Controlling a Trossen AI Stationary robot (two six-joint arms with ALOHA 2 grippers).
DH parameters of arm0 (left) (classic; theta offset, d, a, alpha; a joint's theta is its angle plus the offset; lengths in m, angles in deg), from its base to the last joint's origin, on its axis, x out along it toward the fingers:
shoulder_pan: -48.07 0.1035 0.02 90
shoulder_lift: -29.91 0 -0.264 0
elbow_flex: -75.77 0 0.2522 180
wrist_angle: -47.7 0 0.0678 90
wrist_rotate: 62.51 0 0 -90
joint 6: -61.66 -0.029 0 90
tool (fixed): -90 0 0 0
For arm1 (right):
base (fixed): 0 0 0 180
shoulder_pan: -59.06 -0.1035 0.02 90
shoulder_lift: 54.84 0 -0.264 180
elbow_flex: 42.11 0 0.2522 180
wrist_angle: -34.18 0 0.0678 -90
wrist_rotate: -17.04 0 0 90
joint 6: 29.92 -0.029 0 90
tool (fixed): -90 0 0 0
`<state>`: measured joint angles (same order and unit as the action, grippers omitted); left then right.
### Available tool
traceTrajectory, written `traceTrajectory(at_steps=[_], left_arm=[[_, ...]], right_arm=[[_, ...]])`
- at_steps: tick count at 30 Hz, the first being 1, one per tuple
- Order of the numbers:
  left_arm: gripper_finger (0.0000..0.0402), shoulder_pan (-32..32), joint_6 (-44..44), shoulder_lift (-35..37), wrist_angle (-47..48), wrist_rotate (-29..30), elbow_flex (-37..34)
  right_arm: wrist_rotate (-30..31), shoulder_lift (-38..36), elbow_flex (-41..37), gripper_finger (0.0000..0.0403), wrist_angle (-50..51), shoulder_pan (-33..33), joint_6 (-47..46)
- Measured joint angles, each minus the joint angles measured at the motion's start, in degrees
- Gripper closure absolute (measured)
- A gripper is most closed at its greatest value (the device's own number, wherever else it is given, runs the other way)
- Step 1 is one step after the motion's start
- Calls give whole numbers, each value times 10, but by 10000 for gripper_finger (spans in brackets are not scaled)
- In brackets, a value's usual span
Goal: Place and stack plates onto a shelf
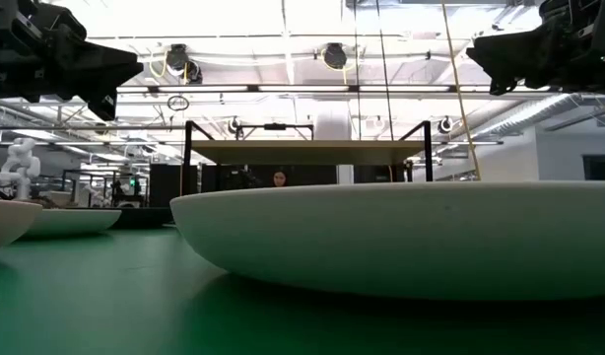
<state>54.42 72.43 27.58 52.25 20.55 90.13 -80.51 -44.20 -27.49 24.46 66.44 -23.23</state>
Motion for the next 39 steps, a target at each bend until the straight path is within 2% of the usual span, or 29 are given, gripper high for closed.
traceTrajectory(at_steps=[11,15,20,29,36,39], left_arm=[[324,0,0,0,0,0,0],[324,0,0,0,0,0,0],[324,0,0,0,0,0,0],[324,0,0,0,0,0,0],[324,0,0,0,0,0,0],[324,0,0,0,0,0,0]], right_arm=[[0,0,0,282,-21,0,-3],[-1,0,0,282,-30,0,-48],[2,0,0,282,-79,0,-110],[-15,0,0,282,-226,0,-174],[-15,16,13,282,-180,0,-133],[-15,43,48,282,-104,0,-102]])
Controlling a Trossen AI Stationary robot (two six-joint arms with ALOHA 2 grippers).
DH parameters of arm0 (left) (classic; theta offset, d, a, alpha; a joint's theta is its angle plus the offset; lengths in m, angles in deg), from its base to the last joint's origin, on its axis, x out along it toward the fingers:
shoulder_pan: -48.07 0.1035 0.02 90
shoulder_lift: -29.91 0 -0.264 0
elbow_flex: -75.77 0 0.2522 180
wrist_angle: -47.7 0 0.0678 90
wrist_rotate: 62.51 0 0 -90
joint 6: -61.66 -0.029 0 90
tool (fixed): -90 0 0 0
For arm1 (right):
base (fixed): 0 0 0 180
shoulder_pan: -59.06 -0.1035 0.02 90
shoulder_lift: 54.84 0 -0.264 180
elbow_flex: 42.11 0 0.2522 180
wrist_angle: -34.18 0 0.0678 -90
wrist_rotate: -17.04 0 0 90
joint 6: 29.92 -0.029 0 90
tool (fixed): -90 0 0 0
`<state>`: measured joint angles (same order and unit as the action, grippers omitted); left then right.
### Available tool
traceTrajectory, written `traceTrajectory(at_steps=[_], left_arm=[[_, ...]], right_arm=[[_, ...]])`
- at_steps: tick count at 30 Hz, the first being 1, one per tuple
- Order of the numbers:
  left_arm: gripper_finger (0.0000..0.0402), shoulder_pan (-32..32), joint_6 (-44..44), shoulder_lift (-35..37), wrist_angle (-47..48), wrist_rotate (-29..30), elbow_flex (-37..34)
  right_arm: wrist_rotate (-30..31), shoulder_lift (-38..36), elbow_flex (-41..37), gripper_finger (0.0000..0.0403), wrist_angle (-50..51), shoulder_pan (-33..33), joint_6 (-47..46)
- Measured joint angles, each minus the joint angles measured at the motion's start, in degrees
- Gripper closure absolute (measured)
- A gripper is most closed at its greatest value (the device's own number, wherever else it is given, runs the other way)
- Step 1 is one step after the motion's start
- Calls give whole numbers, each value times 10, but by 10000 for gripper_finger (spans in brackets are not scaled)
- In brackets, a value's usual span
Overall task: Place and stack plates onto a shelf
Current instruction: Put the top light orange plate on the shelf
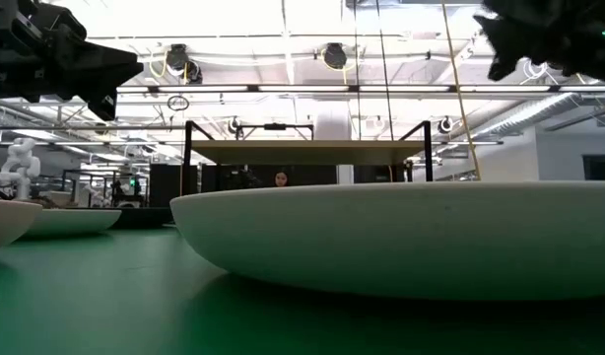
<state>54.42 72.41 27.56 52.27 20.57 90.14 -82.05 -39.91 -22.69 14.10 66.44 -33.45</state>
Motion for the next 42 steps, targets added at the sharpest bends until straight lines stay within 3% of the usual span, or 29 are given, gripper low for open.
traceTrajectory(at_steps=[7,15,24,28,33,42], left_arm=[[324,0,0,0,0,0,0],[324,0,0,0,1,0,0],[324,0,0,0,1,0,0],[324,0,0,0,1,0,0],[324,0,0,0,0,0,0],[324,0,0,0,0,0,0]], right_arm=[[0,123,106,282,141,-1,56],[65,348,155,282,142,-43,119],[62,554,285,282,178,-118,123],[83,615,341,282,220,-161,139],[121,668,342,282,227,-177,113],[121,732,342,282,245,-180,117]])
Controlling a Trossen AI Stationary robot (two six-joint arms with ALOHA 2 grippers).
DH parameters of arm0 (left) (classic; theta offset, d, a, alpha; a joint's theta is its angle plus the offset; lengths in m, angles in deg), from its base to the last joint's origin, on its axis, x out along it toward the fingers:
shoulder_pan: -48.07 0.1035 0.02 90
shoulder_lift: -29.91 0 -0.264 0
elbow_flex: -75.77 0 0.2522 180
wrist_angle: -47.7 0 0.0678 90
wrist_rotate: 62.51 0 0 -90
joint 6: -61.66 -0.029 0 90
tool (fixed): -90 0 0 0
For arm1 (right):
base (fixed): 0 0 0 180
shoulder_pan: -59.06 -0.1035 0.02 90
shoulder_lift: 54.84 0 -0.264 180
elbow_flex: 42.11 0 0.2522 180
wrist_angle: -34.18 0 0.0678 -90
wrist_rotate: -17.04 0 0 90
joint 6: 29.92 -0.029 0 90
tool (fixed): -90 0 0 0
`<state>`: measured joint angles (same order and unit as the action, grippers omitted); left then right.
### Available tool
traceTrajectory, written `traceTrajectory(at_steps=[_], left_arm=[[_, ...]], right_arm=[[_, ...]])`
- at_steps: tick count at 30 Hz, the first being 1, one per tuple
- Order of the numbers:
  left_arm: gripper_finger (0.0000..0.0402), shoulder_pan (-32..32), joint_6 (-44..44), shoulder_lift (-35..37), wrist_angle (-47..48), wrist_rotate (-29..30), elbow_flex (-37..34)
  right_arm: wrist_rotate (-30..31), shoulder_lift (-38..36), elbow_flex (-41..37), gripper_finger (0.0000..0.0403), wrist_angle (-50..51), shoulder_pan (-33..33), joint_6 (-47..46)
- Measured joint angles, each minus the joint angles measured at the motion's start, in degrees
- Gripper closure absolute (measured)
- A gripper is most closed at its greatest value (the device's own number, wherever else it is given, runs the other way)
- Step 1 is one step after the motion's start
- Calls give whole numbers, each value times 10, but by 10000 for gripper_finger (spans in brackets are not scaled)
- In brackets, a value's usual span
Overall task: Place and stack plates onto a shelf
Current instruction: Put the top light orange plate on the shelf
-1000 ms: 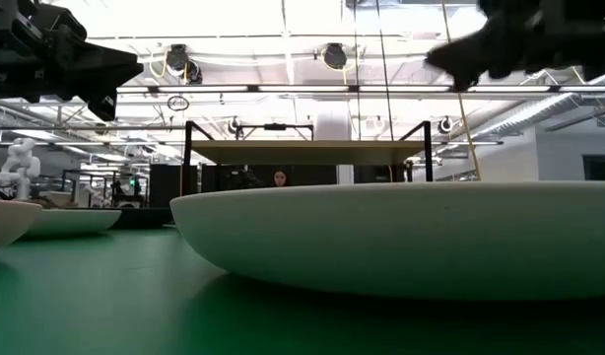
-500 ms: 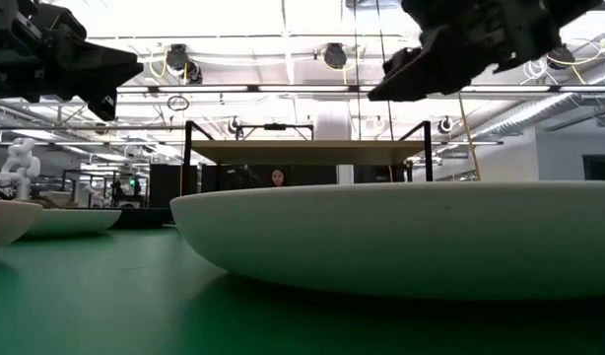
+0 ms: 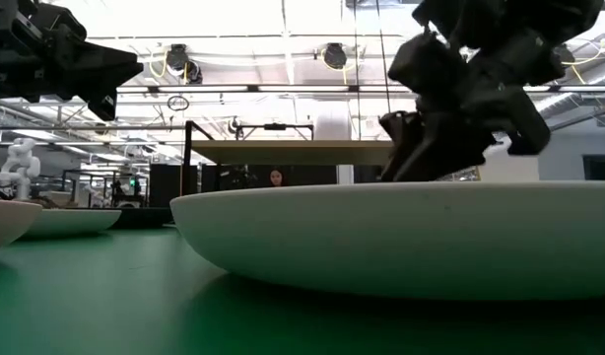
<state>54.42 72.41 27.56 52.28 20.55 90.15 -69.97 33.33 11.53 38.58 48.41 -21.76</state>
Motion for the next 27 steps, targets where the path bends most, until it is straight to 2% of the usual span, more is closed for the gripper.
traceTrajectory(at_steps=[3,7,13,16,20,27], left_arm=[[324,0,0,0,0,0,0],[324,0,0,0,1,0,0],[324,0,0,0,0,0,0],[324,0,0,0,0,0,0],[324,0,0,0,0,0,0],[324,0,0,0,0,0,0]], right_arm=[[6,15,0,282,3,0,29],[61,39,0,282,6,0,65],[88,71,0,286,2,0,98],[100,75,1,315,1,-1,123],[109,67,0,385,5,0,160],[135,-19,-1,399,-81,-24,241]])
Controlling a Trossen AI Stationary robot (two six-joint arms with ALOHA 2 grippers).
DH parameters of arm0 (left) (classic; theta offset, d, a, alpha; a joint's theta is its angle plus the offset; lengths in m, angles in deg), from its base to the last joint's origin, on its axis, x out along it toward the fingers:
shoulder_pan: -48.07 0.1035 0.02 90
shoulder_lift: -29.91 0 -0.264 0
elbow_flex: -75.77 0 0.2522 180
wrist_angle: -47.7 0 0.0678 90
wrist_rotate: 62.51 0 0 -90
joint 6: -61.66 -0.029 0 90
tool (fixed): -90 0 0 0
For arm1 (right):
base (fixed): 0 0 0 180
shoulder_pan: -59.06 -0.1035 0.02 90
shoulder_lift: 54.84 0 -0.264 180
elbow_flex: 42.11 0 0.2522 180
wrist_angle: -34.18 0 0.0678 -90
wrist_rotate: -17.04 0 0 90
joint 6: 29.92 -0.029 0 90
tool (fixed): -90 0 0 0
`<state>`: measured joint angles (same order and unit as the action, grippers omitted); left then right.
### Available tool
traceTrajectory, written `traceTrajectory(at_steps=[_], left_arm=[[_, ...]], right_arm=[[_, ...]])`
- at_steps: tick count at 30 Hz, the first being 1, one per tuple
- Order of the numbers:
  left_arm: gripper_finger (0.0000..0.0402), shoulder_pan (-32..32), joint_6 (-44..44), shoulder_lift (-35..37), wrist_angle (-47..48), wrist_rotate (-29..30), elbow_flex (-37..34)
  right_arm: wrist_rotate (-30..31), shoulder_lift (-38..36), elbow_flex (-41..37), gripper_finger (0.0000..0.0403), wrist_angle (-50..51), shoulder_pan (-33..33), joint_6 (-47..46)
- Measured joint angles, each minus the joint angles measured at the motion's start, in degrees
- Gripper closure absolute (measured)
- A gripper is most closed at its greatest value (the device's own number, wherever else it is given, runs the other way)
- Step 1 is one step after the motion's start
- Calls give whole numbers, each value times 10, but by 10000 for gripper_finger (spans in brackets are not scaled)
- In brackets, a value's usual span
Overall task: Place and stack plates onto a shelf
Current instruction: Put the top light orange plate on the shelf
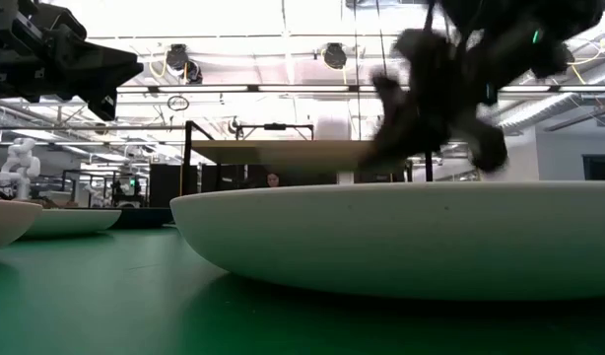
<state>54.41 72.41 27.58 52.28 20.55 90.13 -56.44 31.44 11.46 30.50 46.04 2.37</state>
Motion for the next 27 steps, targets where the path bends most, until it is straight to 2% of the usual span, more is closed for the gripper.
traceTrajectory(at_steps=[4,8,10,13,17,22,25,27], left_arm=[[324,0,0,0,0,0,0],[324,0,0,0,0,0,0],[324,0,0,0,1,0,0],[324,0,0,0,0,0,0],[324,0,0,0,0,0,0],[324,0,0,0,0,0,0],[324,0,0,0,0,0,0],[324,0,0,0,0,0,0]], right_arm=[[3,-80,0,400,-71,-13,18],[128,-160,1,401,-118,20,56],[149,-190,1,401,-122,71,70],[107,-211,25,401,-81,162,30],[43,-192,102,402,45,248,-4],[21,-143,190,402,187,299,-34],[-35,-118,202,402,240,312,-62],[-50,-101,193,402,245,314,-65]])
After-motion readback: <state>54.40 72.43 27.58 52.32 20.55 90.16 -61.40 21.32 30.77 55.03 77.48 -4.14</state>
